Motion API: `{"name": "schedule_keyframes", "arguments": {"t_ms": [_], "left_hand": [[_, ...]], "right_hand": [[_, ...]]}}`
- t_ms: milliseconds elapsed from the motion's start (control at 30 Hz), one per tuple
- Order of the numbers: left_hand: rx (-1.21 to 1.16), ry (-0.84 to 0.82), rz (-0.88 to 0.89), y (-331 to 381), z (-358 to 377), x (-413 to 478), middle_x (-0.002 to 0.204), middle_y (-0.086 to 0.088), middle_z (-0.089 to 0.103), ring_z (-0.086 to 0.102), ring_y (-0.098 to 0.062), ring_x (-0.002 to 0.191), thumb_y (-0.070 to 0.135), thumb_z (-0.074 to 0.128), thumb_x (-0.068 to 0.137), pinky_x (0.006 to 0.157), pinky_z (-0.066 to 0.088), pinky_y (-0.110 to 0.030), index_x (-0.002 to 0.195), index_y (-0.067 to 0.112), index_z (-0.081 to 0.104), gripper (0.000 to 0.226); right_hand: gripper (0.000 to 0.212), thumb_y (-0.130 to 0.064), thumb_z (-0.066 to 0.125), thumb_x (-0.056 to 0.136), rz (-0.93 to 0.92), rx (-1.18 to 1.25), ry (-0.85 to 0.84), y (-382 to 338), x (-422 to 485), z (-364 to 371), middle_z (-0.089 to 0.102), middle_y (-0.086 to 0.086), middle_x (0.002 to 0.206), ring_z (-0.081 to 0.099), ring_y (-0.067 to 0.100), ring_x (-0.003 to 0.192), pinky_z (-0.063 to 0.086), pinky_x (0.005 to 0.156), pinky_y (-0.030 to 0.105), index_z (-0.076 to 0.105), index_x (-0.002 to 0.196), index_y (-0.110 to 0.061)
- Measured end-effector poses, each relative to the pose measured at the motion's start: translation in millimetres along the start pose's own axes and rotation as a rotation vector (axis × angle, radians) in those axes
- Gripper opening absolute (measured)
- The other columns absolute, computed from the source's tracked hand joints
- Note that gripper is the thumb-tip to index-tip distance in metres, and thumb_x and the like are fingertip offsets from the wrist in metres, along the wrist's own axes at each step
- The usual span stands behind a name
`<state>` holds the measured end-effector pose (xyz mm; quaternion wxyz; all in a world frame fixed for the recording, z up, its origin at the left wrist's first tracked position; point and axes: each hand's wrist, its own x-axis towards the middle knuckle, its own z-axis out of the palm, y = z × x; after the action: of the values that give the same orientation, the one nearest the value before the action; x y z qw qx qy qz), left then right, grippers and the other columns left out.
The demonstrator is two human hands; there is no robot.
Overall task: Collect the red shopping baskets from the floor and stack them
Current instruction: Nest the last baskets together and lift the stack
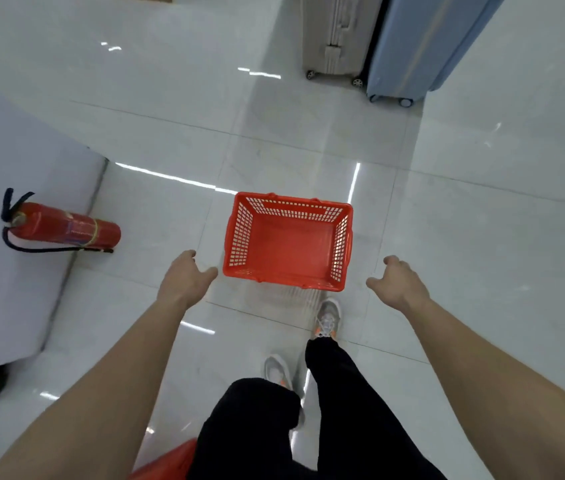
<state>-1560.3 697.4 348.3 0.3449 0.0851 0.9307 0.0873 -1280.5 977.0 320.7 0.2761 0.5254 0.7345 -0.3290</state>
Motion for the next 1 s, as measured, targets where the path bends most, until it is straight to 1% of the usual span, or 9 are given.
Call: {"name": "schedule_keyframes", "arguments": {"t_ms": [100, 233, 433, 533, 600, 667, 767, 900, 1000], "left_hand": [[-0.033, 0.025, -0.060, 11, 31, 76, 0.147, -0.016, 0.048, 0.049, -0.034, 0.131, 0.043, 0.066, 0.087, 0.105, 0.040, -0.047, 0.152, 0.007, 0.027, 0.084], [0.013, 0.020, -0.052, 17, 92, 180, 0.149, -0.016, 0.045, 0.049, -0.036, 0.132, 0.048, 0.067, 0.087, 0.105, 0.041, -0.049, 0.152, 0.006, 0.027, 0.087], [0.072, 0.035, -0.059, -2, 192, 315, 0.154, -0.014, 0.039, 0.050, -0.040, 0.130, 0.054, 0.066, 0.086, 0.098, 0.046, -0.061, 0.153, 0.015, 0.024, 0.089], [0.046, 0.103, -0.089, -27, 222, 356, 0.153, -0.015, 0.039, 0.051, -0.041, 0.128, 0.054, 0.064, 0.087, 0.096, 0.046, -0.061, 0.153, 0.015, 0.022, 0.087], [-0.004, 0.093, -0.105, -42, 238, 374, 0.148, -0.015, 0.046, 0.057, -0.040, 0.122, 0.052, 0.061, 0.090, 0.092, 0.048, -0.060, 0.152, 0.016, 0.022, 0.082], [-0.043, 0.034, -0.073, -54, 251, 382, 0.140, -0.011, 0.056, 0.064, -0.037, 0.112, 0.051, 0.058, 0.094, 0.087, 0.052, -0.058, 0.149, 0.020, 0.027, 0.070], [-0.063, 0.016, -0.041, -61, 253, 379, 0.131, -0.008, 0.061, 0.067, -0.034, 0.103, 0.048, 0.056, 0.096, 0.084, 0.054, -0.054, 0.141, 0.020, 0.036, 0.057], [-0.058, 0.031, -0.022, -62, 215, 352, 0.123, -0.011, 0.065, 0.068, -0.034, 0.097, 0.042, 0.054, 0.097, 0.082, 0.054, -0.052, 0.136, 0.016, 0.042, 0.048], [-0.072, 0.025, -0.049, -58, 160, 316, 0.120, -0.012, 0.066, 0.069, -0.032, 0.090, 0.041, 0.054, 0.097, 0.081, 0.056, -0.052, 0.134, 0.016, 0.043, 0.046]], "right_hand": [[0.079, -0.044, 0.065, 0.085, -0.012, 0.049, -0.026, -12, 77, 26, 0.046, 0.014, 0.145, 0.052, 0.033, 0.124, 0.046, 0.092, 0.041, 0.035, 0.148, -0.009], [0.079, -0.049, 0.066, 0.083, 0.014, 0.062, -0.017, -14, 180, 79, 0.050, 0.013, 0.141, 0.054, 0.033, 0.121, 0.047, 0.095, 0.043, 0.037, 0.147, -0.011], [0.075, -0.047, 0.064, 0.087, 0.129, 0.108, 0.164, 7, 306, 169, 0.049, 0.017, 0.140, 0.054, 0.036, 0.122, 0.047, 0.095, 0.051, 0.037, 0.147, -0.010], [0.068, -0.038, 0.064, 0.089, 0.096, 0.130, 0.202, 15, 334, 211, 0.052, 0.018, 0.135, 0.055, 0.038, 0.118, 0.048, 0.093, 0.051, 0.036, 0.144, -0.008], [0.062, -0.031, 0.064, 0.091, 0.054, 0.256, 0.208, 16, 342, 234, 0.056, 0.013, 0.132, 0.060, 0.034, 0.114, 0.050, 0.091, 0.050, 0.034, 0.142, -0.011], [0.056, -0.027, 0.063, 0.093, 0.083, 0.348, 0.265, 14, 346, 246, 0.059, 0.011, 0.129, 0.063, 0.033, 0.110, 0.052, 0.089, 0.048, 0.034, 0.138, -0.011], [0.048, -0.025, 0.063, 0.092, 0.155, 0.326, 0.342, 6, 345, 244, 0.061, 0.012, 0.123, 0.065, 0.033, 0.106, 0.053, 0.086, 0.046, 0.041, 0.131, -0.008], [0.040, -0.026, 0.059, 0.092, 0.146, 0.240, 0.454, -18, 313, 209, 0.061, 0.012, 0.116, 0.064, 0.032, 0.100, 0.051, 0.081, 0.042, 0.045, 0.125, -0.008], [0.034, -0.031, 0.052, 0.097, 0.070, 0.202, 0.471, -47, 275, 163, 0.065, 0.009, 0.112, 0.066, 0.030, 0.094, 0.054, 0.080, 0.042, 0.050, 0.124, -0.010]]}}
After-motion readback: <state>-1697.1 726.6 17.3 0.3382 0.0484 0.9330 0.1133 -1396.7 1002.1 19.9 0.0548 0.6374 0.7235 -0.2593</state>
